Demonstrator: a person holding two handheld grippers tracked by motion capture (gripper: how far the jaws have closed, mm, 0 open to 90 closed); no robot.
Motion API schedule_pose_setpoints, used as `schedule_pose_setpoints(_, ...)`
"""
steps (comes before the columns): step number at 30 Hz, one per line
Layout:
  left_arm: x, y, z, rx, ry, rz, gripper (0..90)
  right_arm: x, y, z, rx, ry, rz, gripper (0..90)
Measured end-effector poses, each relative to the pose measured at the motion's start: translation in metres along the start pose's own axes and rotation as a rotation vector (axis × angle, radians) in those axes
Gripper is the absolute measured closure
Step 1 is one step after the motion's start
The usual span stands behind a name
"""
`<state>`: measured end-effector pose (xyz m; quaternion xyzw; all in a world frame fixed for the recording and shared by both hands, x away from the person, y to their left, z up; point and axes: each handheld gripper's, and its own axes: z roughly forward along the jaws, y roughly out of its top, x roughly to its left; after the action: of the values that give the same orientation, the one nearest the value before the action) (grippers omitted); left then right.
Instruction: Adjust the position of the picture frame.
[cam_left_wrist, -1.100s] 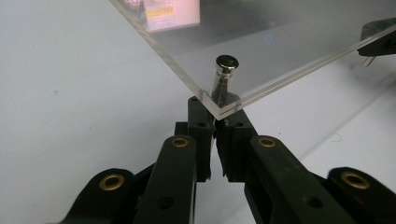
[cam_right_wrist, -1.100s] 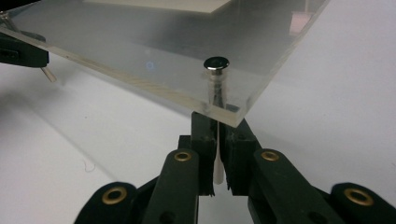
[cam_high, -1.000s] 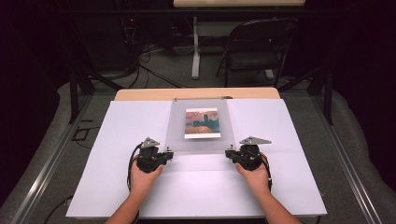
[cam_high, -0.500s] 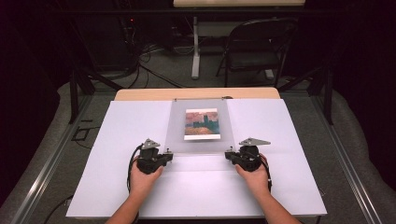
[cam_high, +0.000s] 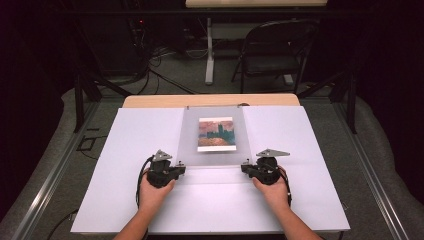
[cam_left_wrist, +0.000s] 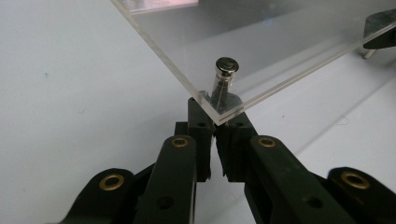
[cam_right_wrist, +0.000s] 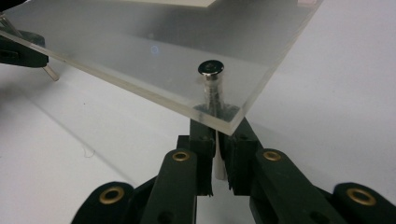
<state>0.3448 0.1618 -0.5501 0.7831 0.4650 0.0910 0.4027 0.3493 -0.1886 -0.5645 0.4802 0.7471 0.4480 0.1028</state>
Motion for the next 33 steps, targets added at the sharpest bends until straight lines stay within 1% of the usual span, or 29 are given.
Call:
schedule_pose_setpoints(3,0.0,-0.001,0.0,-0.007,-0.001,-0.003,84.5,0.0,-0.001,0.0,0.003,-0.002,-0.002,83.1)
schedule_pose_setpoints(4,0.001,-0.001,0.0,-0.004,-0.009,-0.01,84.3,-0.001,-0.001,0.001,0.002,0.001,0.0,83.0)
schedule_pose_setpoints(7,0.001,-0.002,0.0,-0.013,-0.01,-0.018,83.7,-0.002,-0.002,0.0,-0.001,0.009,0.01,82.2)
schedule_pose_setpoints(8,0.002,-0.002,-0.001,-0.012,-0.018,-0.028,83.1,-0.002,-0.002,0.0,0.0,0.011,0.016,81.1)
schedule_pose_setpoints(9,0.002,-0.002,-0.001,-0.012,-0.018,-0.028,81.6,-0.003,-0.003,-0.001,-0.007,0.018,0.028,79.0)
schedule_pose_setpoints(10,0.001,-0.003,-0.002,-0.02,-0.023,-0.036,79.7,-0.003,-0.003,-0.001,-0.009,0.025,0.037,76.8)
schedule_pose_setpoints(11,0.001,-0.003,-0.003,-0.024,-0.03,-0.037,77.9,-0.003,-0.003,-0.002,-0.006,0.027,0.037,75.0)
schedule_pose_setpoints(13,0.0,-0.003,-0.004,-0.026,-0.03,-0.035,73.3,-0.002,-0.003,-0.003,-0.025,0.023,0.02,70.1)
schedule_pose_setpoints(16,-0.003,-0.004,-0.006,-0.04,-0.022,-0.018,62.0,0.002,-0.002,-0.007,-0.041,0.024,0.015,61.4)
schedule_pose_setpoints(17,-0.003,-0.004,-0.006,-0.04,-0.022,-0.018,58.1,0.002,-0.002,-0.007,-0.041,0.024,0.015,61.4)
schedule_pose_setpoints(18,-0.005,-0.005,-0.006,-0.04,-0.026,-0.011,54.3,0.004,-0.002,-0.008,-0.051,0.024,0.0,55.1)
schedule_pose_setpoints(19,-0.005,-0.005,-0.006,-0.04,-0.026,-0.011,51.9,0.006,-0.003,-0.008,-0.046,0.017,-0.008,53.2)
schedule_pose_setpoints(22,-0.007,-0.007,-0.006,-0.044,-0.004,0.004,44.9,0.01,-0.003,-0.007,-0.036,-0.004,-0.049,45.4)
schedule_pose_setpoints(23,-0.007,-0.007,-0.006,-0.044,-0.004,0.004,42.6,0.01,-0.003,-0.007,-0.036,-0.004,-0.049,45.4)
schedule_pose_setpoints(26,-0.009,-0.008,-0.009,-0.037,0.0,0.009,38.2,0.012,-0.003,-0.007,-0.023,-0.022,-0.075,38.9)
schedule_pose_setpoints(27,-0.011,-0.01,-0.01,-0.034,0.004,0.029,36.9,0.013,-0.003,-0.007,-0.014,-0.026,-0.08,38.6)
schedule_pose_setpoints(28,-0.011,-0.01,-0.01,-0.034,0.004,0.029,36.3,0.013,-0.003,-0.007,-0.014,-0.026,-0.08,38.6)
schedule_pose_setpoints(29,-0.012,-0.011,-0.011,-0.026,-0.001,0.039,36.3,0.014,-0.003,-0.009,-0.009,-0.029,-0.083,38.5)
schedule_pose_setpoints(30,-0.014,-0.013,-0.015,-0.031,-0.008,0.049,36.3,0.017,-0.003,-0.013,-0.002,-0.037,-0.103,38.2)
schedule_pose_setpoints(33,-0.017,-0.015,-0.023,-0.045,-0.016,0.06,35.6,0.019,-0.004,-0.023,0.002,-0.039,-0.115,37.8)
